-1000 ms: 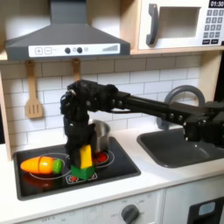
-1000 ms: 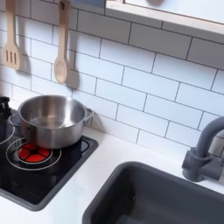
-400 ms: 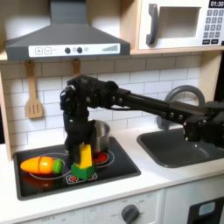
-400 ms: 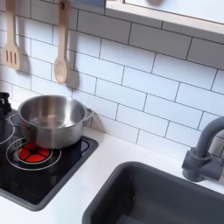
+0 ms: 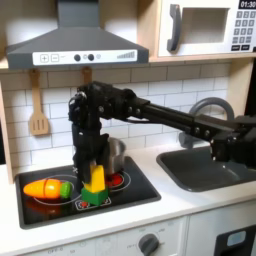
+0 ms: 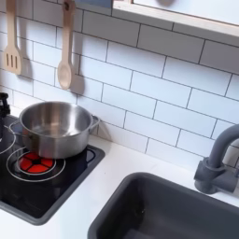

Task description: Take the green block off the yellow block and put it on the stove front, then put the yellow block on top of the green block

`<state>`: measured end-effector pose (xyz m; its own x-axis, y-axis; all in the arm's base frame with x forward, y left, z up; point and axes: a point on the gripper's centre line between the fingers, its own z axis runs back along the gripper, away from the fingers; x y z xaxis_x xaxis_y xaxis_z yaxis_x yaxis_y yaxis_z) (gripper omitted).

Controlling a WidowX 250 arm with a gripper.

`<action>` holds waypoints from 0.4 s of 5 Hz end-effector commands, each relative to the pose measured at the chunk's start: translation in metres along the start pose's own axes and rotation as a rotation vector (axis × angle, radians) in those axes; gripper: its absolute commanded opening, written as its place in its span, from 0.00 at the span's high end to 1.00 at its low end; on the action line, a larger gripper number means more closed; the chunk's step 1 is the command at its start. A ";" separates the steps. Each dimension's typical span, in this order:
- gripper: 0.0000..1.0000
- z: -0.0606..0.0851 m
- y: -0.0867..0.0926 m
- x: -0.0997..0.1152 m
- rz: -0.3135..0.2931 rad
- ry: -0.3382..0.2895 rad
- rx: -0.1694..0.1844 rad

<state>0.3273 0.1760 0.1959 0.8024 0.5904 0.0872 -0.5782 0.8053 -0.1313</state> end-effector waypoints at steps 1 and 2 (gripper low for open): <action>0.00 0.013 -0.003 0.001 -0.014 -0.013 -0.014; 0.00 0.017 -0.006 0.000 -0.015 -0.011 -0.027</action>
<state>0.3277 0.1711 0.2137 0.8105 0.5773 0.0990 -0.5600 0.8133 -0.1580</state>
